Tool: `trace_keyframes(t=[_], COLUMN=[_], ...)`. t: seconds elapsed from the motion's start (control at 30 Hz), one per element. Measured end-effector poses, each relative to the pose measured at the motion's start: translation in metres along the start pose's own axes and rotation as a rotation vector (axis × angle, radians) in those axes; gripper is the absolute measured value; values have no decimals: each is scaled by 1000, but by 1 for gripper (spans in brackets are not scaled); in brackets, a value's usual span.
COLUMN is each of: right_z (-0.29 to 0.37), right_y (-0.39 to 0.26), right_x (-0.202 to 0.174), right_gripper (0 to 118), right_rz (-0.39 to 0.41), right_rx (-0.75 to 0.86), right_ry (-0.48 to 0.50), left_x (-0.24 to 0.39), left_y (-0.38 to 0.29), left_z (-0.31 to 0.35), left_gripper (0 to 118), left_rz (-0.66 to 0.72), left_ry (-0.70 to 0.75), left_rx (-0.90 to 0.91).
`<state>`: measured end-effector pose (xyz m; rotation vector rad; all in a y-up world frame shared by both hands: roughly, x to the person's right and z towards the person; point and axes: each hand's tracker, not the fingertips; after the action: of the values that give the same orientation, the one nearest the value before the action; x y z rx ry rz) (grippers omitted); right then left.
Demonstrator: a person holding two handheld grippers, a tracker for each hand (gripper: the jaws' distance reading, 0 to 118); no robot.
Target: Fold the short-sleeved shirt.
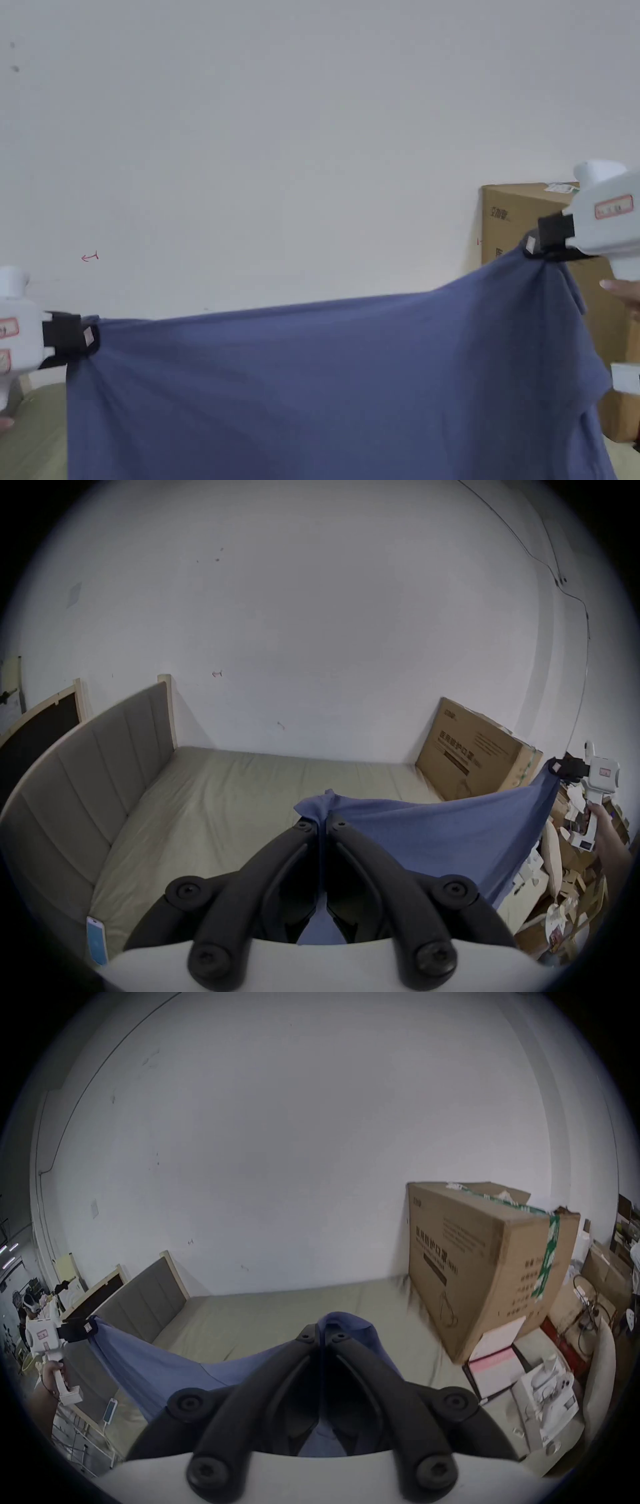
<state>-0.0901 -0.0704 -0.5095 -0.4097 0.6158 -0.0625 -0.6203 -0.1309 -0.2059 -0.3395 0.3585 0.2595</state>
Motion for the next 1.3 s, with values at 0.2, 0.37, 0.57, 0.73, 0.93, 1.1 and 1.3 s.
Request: trace_keyframes(t=[0.2, 0.37, 0.57, 0.73, 0.93, 1.1, 1.3], right_z=[-50, -96, -153, -203, -276, -278, -185], right_y=[67, 105, 124, 99, -51, -242, -367], right_x=[-9, -25, -38, -36, -3, 27, 56], right_gripper=[0, 0, 0, 0, 0, 0, 0], right_rz=[-21, 15, 44, 54, 14, -32, -211], right_rx=[58, 125, 191, 201, -56, -369, -462], right_ry=[-21, -76, -117, -125, -184, -194, -150], left_x=[1, -2, -14, -27, -49, -66, -83], left_y=[61, 97, 109, 81, -50, -204, -291], left_z=[-43, -90, -153, -206, -269, -259, -180], left_gripper=[2, 2, 2, 2, 2, 2, 2], left_rz=[-24, -43, -1, 46, 125, 197, 248], left_ry=[28, 55, 92, 117, 140, 121, 93], left_rx=[54, 138, 192, 188, -81, -305, -379])
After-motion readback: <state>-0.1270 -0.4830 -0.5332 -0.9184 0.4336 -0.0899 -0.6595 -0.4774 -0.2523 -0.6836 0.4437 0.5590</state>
